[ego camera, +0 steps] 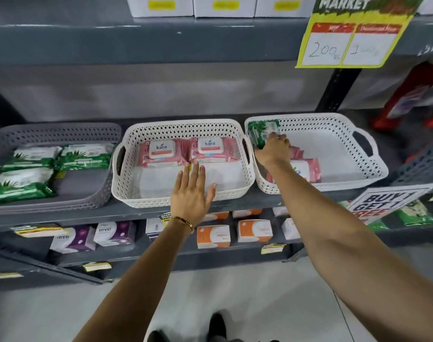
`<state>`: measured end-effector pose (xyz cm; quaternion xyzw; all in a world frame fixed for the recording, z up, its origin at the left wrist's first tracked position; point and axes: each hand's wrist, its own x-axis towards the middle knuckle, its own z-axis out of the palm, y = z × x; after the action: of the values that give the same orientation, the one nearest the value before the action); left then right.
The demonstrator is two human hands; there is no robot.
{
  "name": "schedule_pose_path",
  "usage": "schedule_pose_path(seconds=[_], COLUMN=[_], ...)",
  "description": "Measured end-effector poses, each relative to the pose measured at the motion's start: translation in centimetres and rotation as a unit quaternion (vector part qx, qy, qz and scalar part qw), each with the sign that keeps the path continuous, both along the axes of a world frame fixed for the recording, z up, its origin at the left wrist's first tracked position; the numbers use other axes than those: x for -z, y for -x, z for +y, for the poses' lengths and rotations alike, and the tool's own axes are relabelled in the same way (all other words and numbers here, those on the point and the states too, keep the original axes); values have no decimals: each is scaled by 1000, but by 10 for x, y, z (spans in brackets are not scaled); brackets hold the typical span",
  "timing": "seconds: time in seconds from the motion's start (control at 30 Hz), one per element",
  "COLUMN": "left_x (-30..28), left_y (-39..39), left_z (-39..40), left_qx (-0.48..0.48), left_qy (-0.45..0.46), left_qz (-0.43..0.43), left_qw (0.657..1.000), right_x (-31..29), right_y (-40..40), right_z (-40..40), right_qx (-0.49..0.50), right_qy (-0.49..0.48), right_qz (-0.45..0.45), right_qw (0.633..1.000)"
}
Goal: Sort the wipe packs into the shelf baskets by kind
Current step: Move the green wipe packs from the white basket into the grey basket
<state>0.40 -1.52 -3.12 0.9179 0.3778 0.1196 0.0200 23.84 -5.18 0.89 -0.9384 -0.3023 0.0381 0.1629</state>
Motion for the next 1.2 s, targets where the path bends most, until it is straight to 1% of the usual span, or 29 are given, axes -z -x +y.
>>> schedule_pose_path(seconds=[0.27, 0.43, 0.53, 0.6, 0.67, 0.77, 0.87, 0.97, 1.07, 1.2], left_x=[-1, -1, -2, -2, -2, -1, 0, 1, -1, -4], left_y=[-1, 1, 5, 9, 19, 43, 81, 128, 180, 231], left_z=[0, 1, 2, 4, 9, 21, 39, 60, 82, 106], left_qx=[3, 6, 19, 39, 53, 49, 40, 19, 4, -10], left_qy=[15, 17, 15, 10, 2, -7, 1, 13, 10, 4], left_qz=[0, -1, -10, 0, 12, 19, 9, 6, 2, -1], left_qw=[1000, 1000, 1000, 999, 999, 999, 999, 1000, 1000, 1000], right_x=[-2, 1, 2, 1, 0, -6, -17, -26, -31, -33], right_y=[2, 12, 20, 27, 38, 60, 95, 137, 187, 248], right_z=[8, 1, -6, -12, -16, -16, 0, 28, 63, 103], right_qx=[37, 67, 89, 78, 39, -22, -38, -73, -134, -213], right_qy=[-23, -86, -143, -187, -227, -281, -332, -351, -345, -300], right_qz=[7, -25, -37, -40, -48, -49, -14, 32, 102, 193], right_qw=[999, 994, 985, 978, 972, 958, 942, 933, 923, 910])
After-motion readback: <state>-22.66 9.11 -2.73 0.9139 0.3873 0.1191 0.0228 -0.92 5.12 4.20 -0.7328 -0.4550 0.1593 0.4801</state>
